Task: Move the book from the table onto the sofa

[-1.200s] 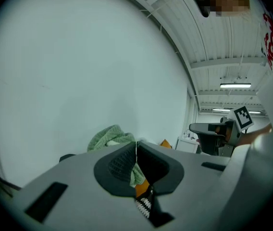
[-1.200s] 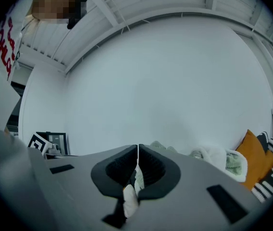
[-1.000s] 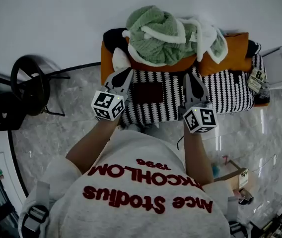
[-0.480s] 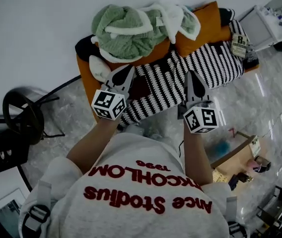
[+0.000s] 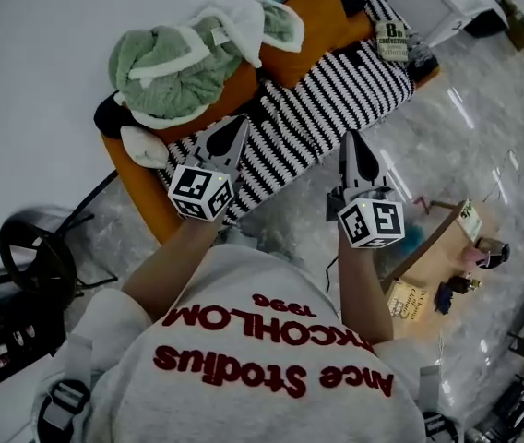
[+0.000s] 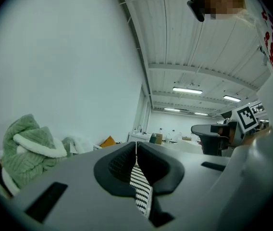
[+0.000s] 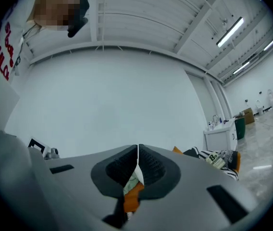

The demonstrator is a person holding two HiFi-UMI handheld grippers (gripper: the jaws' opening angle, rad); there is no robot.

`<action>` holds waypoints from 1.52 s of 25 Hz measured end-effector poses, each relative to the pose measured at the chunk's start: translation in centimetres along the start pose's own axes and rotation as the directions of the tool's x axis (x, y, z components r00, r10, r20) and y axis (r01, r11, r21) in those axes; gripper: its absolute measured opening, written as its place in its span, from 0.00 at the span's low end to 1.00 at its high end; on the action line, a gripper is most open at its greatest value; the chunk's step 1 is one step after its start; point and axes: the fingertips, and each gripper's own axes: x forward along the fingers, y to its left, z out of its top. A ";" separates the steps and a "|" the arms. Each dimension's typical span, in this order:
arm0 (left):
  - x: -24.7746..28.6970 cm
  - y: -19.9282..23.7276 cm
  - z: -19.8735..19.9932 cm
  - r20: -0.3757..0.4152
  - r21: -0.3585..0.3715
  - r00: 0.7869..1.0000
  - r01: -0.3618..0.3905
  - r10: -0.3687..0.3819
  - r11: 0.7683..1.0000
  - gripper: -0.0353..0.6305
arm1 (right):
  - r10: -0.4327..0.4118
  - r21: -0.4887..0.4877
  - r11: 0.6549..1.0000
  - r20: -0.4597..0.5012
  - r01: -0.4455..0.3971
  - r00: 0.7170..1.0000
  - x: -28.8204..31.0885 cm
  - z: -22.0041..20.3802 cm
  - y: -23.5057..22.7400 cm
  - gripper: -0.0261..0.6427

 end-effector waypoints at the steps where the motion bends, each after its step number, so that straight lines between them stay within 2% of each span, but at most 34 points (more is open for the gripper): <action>1: 0.6 -1.2 -0.3 -0.008 0.002 1.000 0.018 -0.018 1.000 0.09 | -0.021 -0.003 1.000 0.003 0.021 1.000 -1.0 0.4 -1.0 0.09; 11: 5.3 -12.6 -1.0 -0.021 0.003 0.986 0.164 -0.164 0.986 0.09 | -0.200 -0.031 0.979 0.040 0.201 0.979 -11.4 3.8 -9.4 0.09; 18: 8.9 -21.4 -2.6 -0.035 -0.001 0.954 0.296 -0.296 0.955 0.09 | -0.347 -0.045 0.935 0.073 0.351 0.935 -19.8 5.3 -14.9 0.09; 21: 10.2 -26.2 -3.5 -0.050 -0.005 0.929 0.367 -0.367 0.930 0.09 | -0.422 -0.042 0.904 0.091 0.426 0.902 -24.2 5.9 -17.4 0.09; 28: 12.9 -37.6 -6.4 -0.104 -0.018 0.829 0.551 -0.549 0.835 0.09 | -0.614 -0.024 0.782 0.144 0.623 0.776 -35.6 7.4 -21.6 0.09; 33: 13.4 -46.7 -8.6 -0.144 -0.039 0.716 0.686 -0.683 0.727 0.09 | -0.748 0.006 0.651 0.171 0.759 0.641 -44.6 7.9 -23.2 0.09; 38: 13.1 -54.7 -10.6 -0.164 -0.064 0.598 0.787 -0.785 0.613 0.09 | -0.844 0.043 0.519 0.188 0.854 0.503 -52.5 7.5 -24.0 0.09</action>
